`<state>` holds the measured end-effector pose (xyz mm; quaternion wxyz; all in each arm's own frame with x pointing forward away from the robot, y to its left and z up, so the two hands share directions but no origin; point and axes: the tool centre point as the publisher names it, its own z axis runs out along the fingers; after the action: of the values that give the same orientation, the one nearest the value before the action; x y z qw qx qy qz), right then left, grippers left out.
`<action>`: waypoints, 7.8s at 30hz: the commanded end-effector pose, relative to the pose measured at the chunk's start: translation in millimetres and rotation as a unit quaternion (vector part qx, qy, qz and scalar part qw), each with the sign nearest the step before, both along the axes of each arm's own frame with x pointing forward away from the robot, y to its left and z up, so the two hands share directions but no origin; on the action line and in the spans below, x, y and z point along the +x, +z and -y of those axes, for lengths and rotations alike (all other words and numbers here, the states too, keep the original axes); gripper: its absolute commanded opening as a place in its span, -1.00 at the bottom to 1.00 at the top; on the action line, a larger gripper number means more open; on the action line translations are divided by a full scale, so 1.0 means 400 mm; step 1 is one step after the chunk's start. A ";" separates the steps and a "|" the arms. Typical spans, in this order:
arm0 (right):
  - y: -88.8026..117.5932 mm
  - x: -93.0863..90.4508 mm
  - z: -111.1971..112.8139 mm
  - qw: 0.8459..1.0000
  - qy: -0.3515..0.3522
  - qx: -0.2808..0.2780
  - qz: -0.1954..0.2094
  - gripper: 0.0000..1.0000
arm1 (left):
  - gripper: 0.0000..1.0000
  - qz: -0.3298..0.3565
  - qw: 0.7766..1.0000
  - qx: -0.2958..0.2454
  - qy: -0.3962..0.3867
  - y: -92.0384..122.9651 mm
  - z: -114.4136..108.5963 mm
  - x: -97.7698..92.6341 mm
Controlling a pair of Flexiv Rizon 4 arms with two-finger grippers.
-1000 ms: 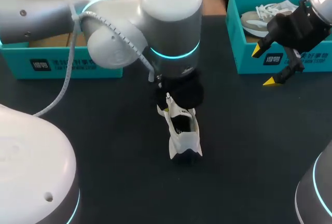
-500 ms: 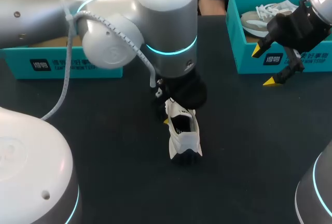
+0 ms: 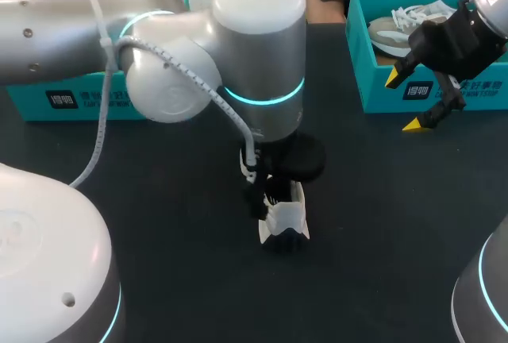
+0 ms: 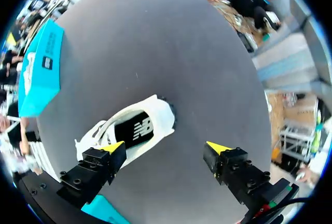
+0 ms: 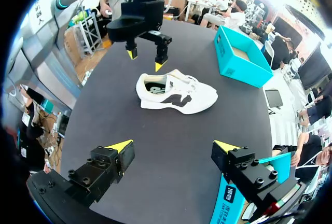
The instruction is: Take the shoe out of the shoebox, open the shoe tongue, remove and reinsert the insole, then place the shoe into the shoebox
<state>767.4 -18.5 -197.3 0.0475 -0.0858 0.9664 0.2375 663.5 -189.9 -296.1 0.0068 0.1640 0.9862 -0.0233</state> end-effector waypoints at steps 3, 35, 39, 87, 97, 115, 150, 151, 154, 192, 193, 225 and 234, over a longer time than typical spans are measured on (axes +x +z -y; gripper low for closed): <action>-0.001 0.002 -0.001 1.000 0.000 -0.001 -0.001 1.00 | 1.00 -0.003 0.999 -0.005 0.039 -0.057 0.053 -0.003; -0.001 0.002 -0.001 1.000 0.000 -0.001 -0.001 1.00 | 0.51 -0.001 0.991 -0.032 0.131 -0.208 0.064 -0.035; -0.001 0.002 -0.001 1.000 0.000 -0.001 -0.001 1.00 | -0.11 0.000 0.990 -0.025 0.137 -0.232 0.066 -0.034; -0.001 0.002 -0.001 1.000 0.000 -0.001 -0.001 1.00 | -1.00 -0.056 0.998 0.027 -0.030 0.226 -0.132 -0.051; -0.001 0.002 -0.001 1.000 0.000 -0.001 -0.001 1.00 | -1.00 -0.056 0.998 0.027 -0.030 0.226 -0.132 -0.051; -0.001 0.002 -0.001 1.000 0.000 -0.001 -0.001 1.00 | -1.00 -0.081 0.995 0.015 -0.052 0.263 -0.325 0.164; -0.001 0.002 -0.001 1.000 0.000 -0.001 -0.001 1.00 | -1.00 -0.083 0.987 0.007 -0.137 0.292 -1.028 0.596; -0.001 0.002 -0.001 1.000 0.000 -0.001 -0.001 1.00 | -1.00 -0.084 0.987 -0.004 -0.138 0.299 -1.048 0.603; -0.001 0.002 -0.001 1.000 0.000 -0.001 -0.001 1.00 | -1.00 -0.082 0.989 -0.020 -0.125 0.312 -1.103 0.629; -0.001 0.002 -0.001 1.000 0.000 -0.001 -0.001 1.00 | -1.00 -0.069 0.990 0.020 -0.118 0.317 -1.252 0.754; -0.001 0.002 -0.001 1.000 0.000 -0.001 -0.001 1.00 | -1.00 -0.072 0.991 0.017 -0.109 0.314 -1.257 0.767; -0.001 0.002 -0.001 1.000 0.000 -0.001 -0.001 1.00 | -1.00 -0.080 0.738 0.106 -0.662 0.293 -1.290 0.914; -0.001 0.002 -0.001 1.000 0.000 -0.001 -0.001 1.00 | -1.00 -0.058 0.624 0.163 -0.762 0.298 -1.319 0.918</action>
<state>767.4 -18.5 -197.3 0.0475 -0.0858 0.9664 0.2375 1032.5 338.1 -179.2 -0.0984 0.5458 0.8311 0.0400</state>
